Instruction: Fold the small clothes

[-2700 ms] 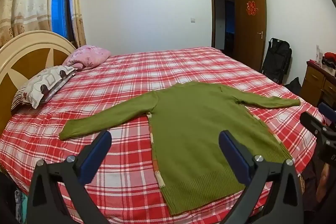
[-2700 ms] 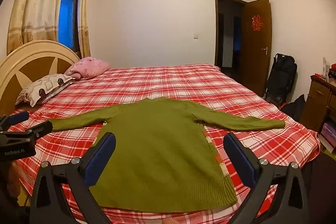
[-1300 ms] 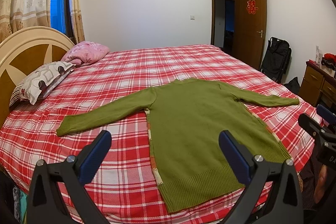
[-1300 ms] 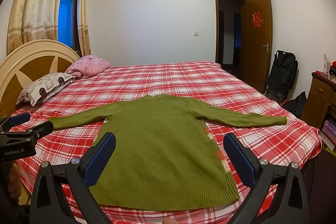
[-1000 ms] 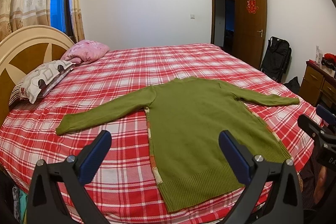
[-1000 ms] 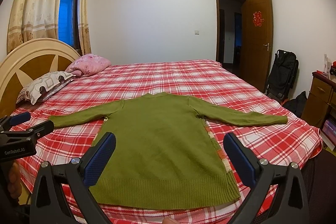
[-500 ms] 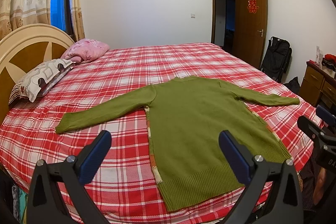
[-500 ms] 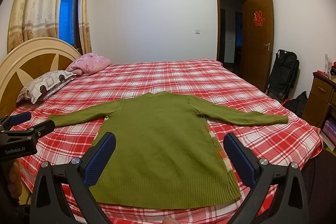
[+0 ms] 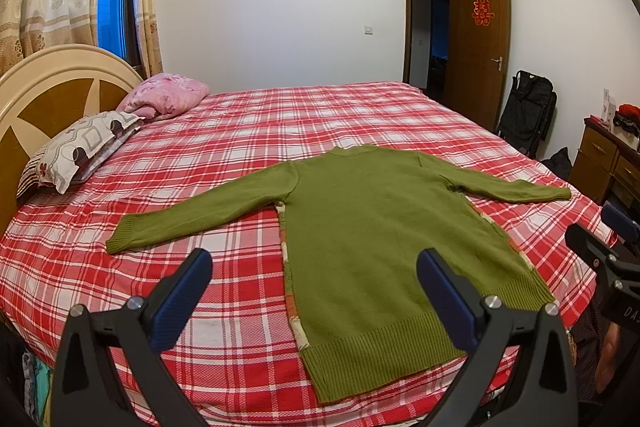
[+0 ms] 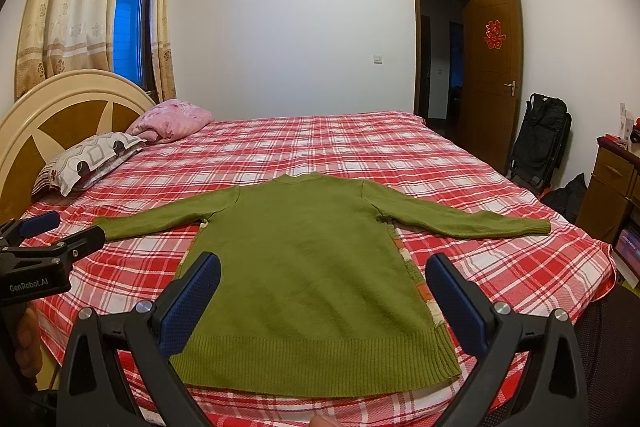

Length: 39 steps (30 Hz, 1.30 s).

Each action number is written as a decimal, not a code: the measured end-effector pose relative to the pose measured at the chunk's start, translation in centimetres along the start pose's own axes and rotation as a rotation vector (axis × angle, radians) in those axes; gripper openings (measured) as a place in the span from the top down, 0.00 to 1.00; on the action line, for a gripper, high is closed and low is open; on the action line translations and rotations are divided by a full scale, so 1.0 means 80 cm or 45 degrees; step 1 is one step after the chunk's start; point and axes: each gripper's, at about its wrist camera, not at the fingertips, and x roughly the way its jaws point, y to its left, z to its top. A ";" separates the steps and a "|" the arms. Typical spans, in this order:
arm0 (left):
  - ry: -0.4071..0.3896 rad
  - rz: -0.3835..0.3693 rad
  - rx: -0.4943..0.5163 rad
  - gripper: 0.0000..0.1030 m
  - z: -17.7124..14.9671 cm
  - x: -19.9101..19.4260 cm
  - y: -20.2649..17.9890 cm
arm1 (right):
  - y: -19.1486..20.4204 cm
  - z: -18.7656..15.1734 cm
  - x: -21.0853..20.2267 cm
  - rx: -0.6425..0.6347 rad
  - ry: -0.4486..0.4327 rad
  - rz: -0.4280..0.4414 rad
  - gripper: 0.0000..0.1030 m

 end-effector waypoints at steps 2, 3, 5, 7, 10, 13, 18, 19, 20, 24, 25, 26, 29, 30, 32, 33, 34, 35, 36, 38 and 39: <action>0.002 0.000 0.000 0.00 0.000 0.000 0.000 | 0.000 0.000 0.000 0.000 0.001 0.001 0.01; 0.003 -0.001 -0.001 0.00 0.000 0.000 0.000 | 0.000 -0.001 0.001 0.000 0.002 0.002 0.01; 0.006 0.000 -0.004 0.00 -0.002 0.002 0.002 | -0.001 -0.002 0.003 0.002 0.005 0.003 0.01; 0.009 0.000 -0.005 0.00 -0.003 0.003 0.002 | -0.001 -0.004 0.004 0.003 0.010 0.005 0.01; 0.020 -0.001 -0.005 0.00 -0.005 0.006 0.002 | -0.004 -0.006 0.009 0.004 0.020 0.007 0.01; 0.042 -0.007 -0.006 0.00 -0.006 0.015 0.004 | -0.007 -0.010 0.018 0.004 0.037 0.006 0.01; 0.081 0.004 0.020 0.00 -0.002 0.046 0.011 | -0.029 -0.022 0.053 0.042 0.111 -0.002 0.01; 0.088 0.013 0.031 0.00 -0.001 0.057 0.015 | -0.038 -0.025 0.063 0.058 0.132 -0.003 0.01; 0.091 0.017 0.035 0.00 -0.001 0.062 0.017 | -0.051 -0.028 0.077 0.084 0.159 -0.001 0.01; 0.118 0.071 0.052 0.00 0.005 0.118 0.039 | -0.109 -0.039 0.125 0.220 0.244 -0.041 0.01; 0.115 0.085 0.060 0.00 0.007 0.129 0.042 | -0.134 -0.040 0.142 0.270 0.279 -0.079 0.01; 0.125 0.114 0.073 0.00 0.008 0.145 0.046 | -0.151 -0.041 0.152 0.302 0.295 -0.102 0.01; 0.144 0.123 0.078 0.00 0.013 0.179 0.055 | -0.218 -0.037 0.182 0.441 0.319 -0.177 0.01; 0.149 0.148 0.091 0.00 0.013 0.193 0.057 | -0.239 -0.035 0.190 0.489 0.328 -0.196 0.01; 0.167 0.166 0.085 0.00 0.014 0.213 0.061 | -0.291 -0.032 0.208 0.600 0.332 -0.250 0.02; 0.179 0.167 0.075 0.00 0.015 0.226 0.064 | -0.317 -0.030 0.217 0.656 0.336 -0.295 0.07; 0.195 0.179 0.065 0.00 0.015 0.238 0.067 | -0.336 -0.029 0.224 0.696 0.341 -0.316 0.10; 0.205 0.184 0.058 0.00 0.015 0.245 0.068 | -0.356 -0.028 0.232 0.741 0.349 -0.330 0.19; 0.216 0.191 0.047 0.00 0.015 0.255 0.071 | -0.380 -0.028 0.244 0.795 0.364 -0.356 0.23; 0.237 0.218 0.021 0.00 0.015 0.274 0.079 | -0.415 -0.027 0.261 0.876 0.390 -0.389 0.25; 0.244 0.226 0.012 0.00 0.015 0.282 0.082 | -0.427 -0.027 0.266 0.904 0.392 -0.415 0.27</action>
